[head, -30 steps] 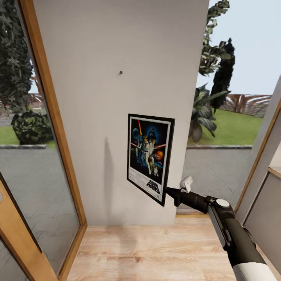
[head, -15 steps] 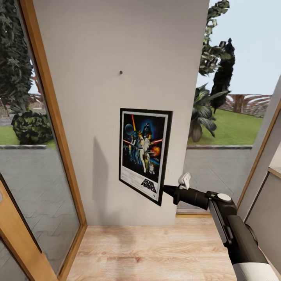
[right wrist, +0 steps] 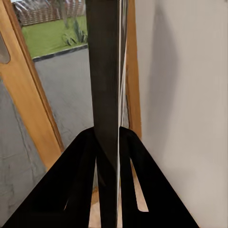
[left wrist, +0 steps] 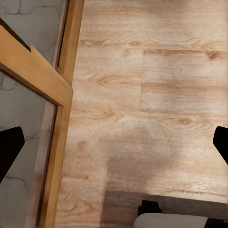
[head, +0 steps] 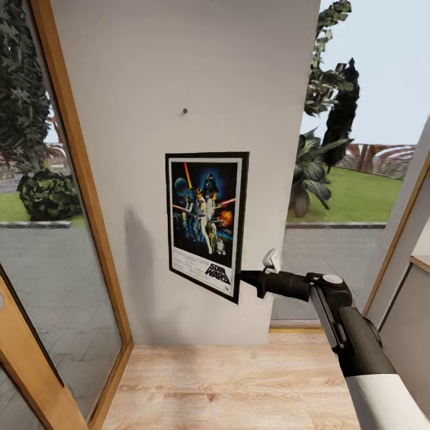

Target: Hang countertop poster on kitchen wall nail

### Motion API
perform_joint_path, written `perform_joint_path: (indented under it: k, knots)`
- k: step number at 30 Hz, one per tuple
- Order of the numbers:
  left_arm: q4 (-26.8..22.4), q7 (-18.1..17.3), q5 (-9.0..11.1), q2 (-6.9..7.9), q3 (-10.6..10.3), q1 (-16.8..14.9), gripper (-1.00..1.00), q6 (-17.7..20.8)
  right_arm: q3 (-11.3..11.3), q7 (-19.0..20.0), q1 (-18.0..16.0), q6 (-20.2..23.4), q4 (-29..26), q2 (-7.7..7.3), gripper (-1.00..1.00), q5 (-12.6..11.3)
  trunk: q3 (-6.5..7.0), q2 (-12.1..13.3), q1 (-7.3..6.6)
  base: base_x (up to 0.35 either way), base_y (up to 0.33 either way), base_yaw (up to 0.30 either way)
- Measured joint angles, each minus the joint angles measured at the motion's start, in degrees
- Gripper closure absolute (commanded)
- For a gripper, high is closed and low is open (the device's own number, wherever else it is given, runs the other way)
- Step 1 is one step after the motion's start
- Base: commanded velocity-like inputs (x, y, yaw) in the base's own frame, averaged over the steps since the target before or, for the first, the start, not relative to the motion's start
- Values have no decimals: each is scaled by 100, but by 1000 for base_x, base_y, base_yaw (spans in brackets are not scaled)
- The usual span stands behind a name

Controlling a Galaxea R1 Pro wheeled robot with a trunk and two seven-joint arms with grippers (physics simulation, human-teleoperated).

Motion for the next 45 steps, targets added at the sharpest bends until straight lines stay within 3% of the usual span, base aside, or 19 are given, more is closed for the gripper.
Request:
perform_joint_path:
  k: [6,13,18,21,22,26,36,41,45]
  knots:
    - [0,-1,0,0,0,0,-100,0,175,110,-406,101,1,53,100,-2,0,0,0,0,0,0]
    - [0,-6,0,3,-1,0,-100,0,234,494,-877,727,3,130,100,-6,0,0,0,0,0,0]
    - [0,-5,0,2,1,0,-100,0,243,676,-1245,882,31,139,100,-6,0,0,0,0,0,0]
    - [0,-5,0,2,6,0,-100,0,245,1088,-1565,971,102,142,100,-4,0,-1,0,0,0,0]
    - [0,-7,0,5,7,0,-100,0,244,1347,-1820,1289,166,143,100,-6,1,1,0,0,0,0]
    - [0,-8,0,1,8,0,-100,0,245,1600,-2124,1531,201,164,100,-13,1,0,0,0,0,0]
    - [0,-5,0,3,8,0,-100,0,245,1858,-2253,1571,256,176,100,5,0,0,0,0,0,0]
    - [0,-3,0,2,8,0,-100,0,238,2048,-2410,1565,724,170,100,-6,0,1,0,0,0,0]
    - [-3,-5,0,5,8,0,-100,0,228,2112,-2429,1552,786,169,100,-10,0,0,0,0,0,0]
